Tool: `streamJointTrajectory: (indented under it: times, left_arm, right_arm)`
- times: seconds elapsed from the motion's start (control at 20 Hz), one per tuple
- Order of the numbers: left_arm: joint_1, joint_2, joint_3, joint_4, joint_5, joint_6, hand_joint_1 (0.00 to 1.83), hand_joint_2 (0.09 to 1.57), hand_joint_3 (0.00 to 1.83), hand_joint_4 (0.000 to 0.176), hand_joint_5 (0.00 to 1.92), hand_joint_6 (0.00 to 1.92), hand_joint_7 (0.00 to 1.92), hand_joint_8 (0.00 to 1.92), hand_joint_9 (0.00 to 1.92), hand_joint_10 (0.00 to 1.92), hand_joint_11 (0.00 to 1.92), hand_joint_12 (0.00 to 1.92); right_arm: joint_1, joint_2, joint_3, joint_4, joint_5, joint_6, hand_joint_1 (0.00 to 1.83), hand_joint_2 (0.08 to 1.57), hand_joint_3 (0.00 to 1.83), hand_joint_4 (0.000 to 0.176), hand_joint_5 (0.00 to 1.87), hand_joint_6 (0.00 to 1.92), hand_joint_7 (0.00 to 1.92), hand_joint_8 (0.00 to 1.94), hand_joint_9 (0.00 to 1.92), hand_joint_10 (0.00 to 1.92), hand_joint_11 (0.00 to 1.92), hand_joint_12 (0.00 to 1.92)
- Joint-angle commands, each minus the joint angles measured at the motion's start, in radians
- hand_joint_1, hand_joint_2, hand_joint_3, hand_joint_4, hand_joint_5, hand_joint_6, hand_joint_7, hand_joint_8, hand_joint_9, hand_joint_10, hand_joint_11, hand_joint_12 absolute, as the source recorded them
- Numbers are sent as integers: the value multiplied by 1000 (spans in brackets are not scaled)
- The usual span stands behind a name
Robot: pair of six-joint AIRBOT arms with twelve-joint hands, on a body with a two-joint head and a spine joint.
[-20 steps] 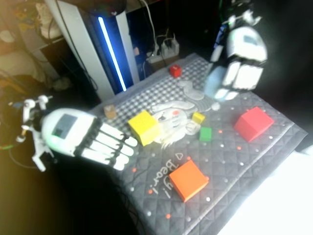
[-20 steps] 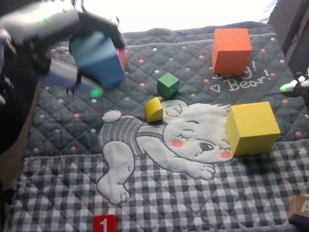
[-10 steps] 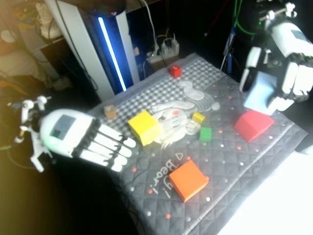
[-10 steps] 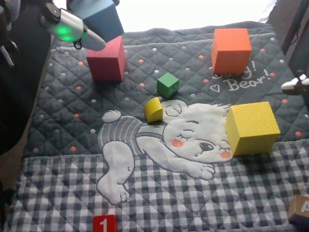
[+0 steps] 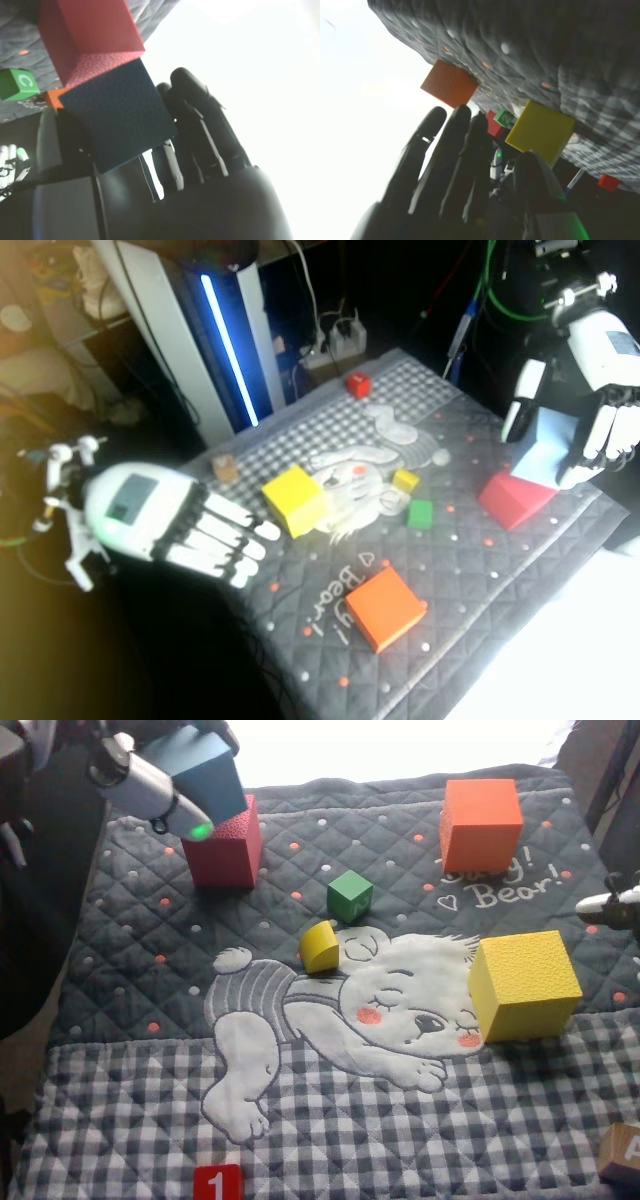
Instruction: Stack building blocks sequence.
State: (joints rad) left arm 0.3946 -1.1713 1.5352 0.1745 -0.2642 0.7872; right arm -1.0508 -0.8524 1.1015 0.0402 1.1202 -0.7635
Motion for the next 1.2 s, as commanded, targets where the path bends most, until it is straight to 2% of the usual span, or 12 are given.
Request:
streamJointTrajectory:
  times: [0.0, 0.15, 0.25, 0.35, 0.45, 0.55, 0.65, 0.75, 0.8, 0.85, 1.05, 1.15]
  left_arm:
    - [-19, -4, 8, -12, -110, -1, 1386, 1087, 0, 0, 1261, 352, 888, 1130, 918, 1275, 752, 1365]
    - [-21, -13, 13, -12, -110, -1, 1381, 1103, 3, 0, 1117, 666, 867, 1086, 917, 1253, 798, 1307]
    - [-21, -17, 17, -11, -104, -1, 1393, 1071, 1, 0, 1278, 309, 926, 1054, 979, 1247, 845, 1361]
    - [-21, -18, 21, -9, -93, 2, 1387, 1090, 0, 0, 1145, 578, 897, 1065, 957, 1231, 845, 1288]
    - [-20, -19, 22, -9, -90, 2, 1386, 1086, 1, 0, 1149, 579, 915, 1029, 960, 1210, 827, 1261]
    - [-20, -23, 23, -7, -85, 5, 1304, 1081, 0, 0, 1252, 281, 951, 1198, 918, 1176, 808, 1478]
    - [-18, -26, 23, -7, -84, 8, 1256, 1145, 3, 0, 1047, 590, 842, 1431, 725, 1435, 683, 1775]
    - [-15, -27, 23, -7, -83, 8, 1181, 1086, 1, 0, 1035, 860, 615, 1169, 643, 1480, 637, 1786]
    - [-14, -27, 23, -7, -83, 8, 1261, 1008, 0, 0, 903, 317, 610, 994, 631, 1319, 620, 1654]
    - [-13, -27, 23, -7, -83, 8, 1235, 987, 0, 0, 901, 95, 661, 746, 674, 1048, 626, 1474]
    - [-12, -26, 23, -7, -88, 8, 1057, 987, 0, 13, 732, 0, 716, 93, 554, 593, 389, 1374]
    - [-11, -26, 22, -7, -90, 8, 966, 977, 0, 54, 602, 0, 626, 5, 564, 281, 323, 1247]
  right_arm:
    - [11, 7, 7, 24, 119, 0, 862, 1307, 0, 0, 598, 1, 688, 0, 720, 0, 368, 755]
    - [11, 7, 7, 23, 119, 0, 870, 1313, 1, 0, 585, 0, 685, 2, 720, 1, 391, 735]
    - [11, 7, 7, 23, 119, 0, 846, 1313, 1, 0, 594, 2, 714, 7, 719, 1, 371, 713]
    - [11, 7, 7, 22, 119, 0, 828, 1314, 0, 10, 586, 0, 681, 0, 689, 0, 375, 608]
    - [11, 7, 7, 22, 119, 1, 855, 1307, 0, 0, 604, 0, 690, 2, 709, 0, 353, 756]
    - [11, 7, 7, 22, 119, 1, 852, 1312, 0, 0, 604, 1, 697, 1, 707, 0, 325, 767]
    - [11, 7, 7, 22, 119, 1, 867, 1310, 0, 0, 606, 1, 700, 1, 709, 0, 342, 760]
    - [11, 7, 7, 22, 119, 1, 855, 1302, 0, 0, 602, 0, 769, 3, 788, 10, 313, 968]
    - [11, 7, 8, 21, 119, 1, 835, 1307, 2, 0, 602, 0, 760, 0, 780, 4, 309, 992]
    - [11, 7, 8, 21, 119, 1, 823, 1306, 1, 0, 600, 0, 765, 3, 787, 5, 319, 1001]
    - [11, 7, 10, 21, 119, 1, 788, 1316, 0, 8, 593, 0, 667, 1, 684, 5, 338, 720]
    - [11, 7, 11, 20, 119, 1, 790, 1318, 0, 8, 593, 0, 728, 0, 753, 3, 344, 799]
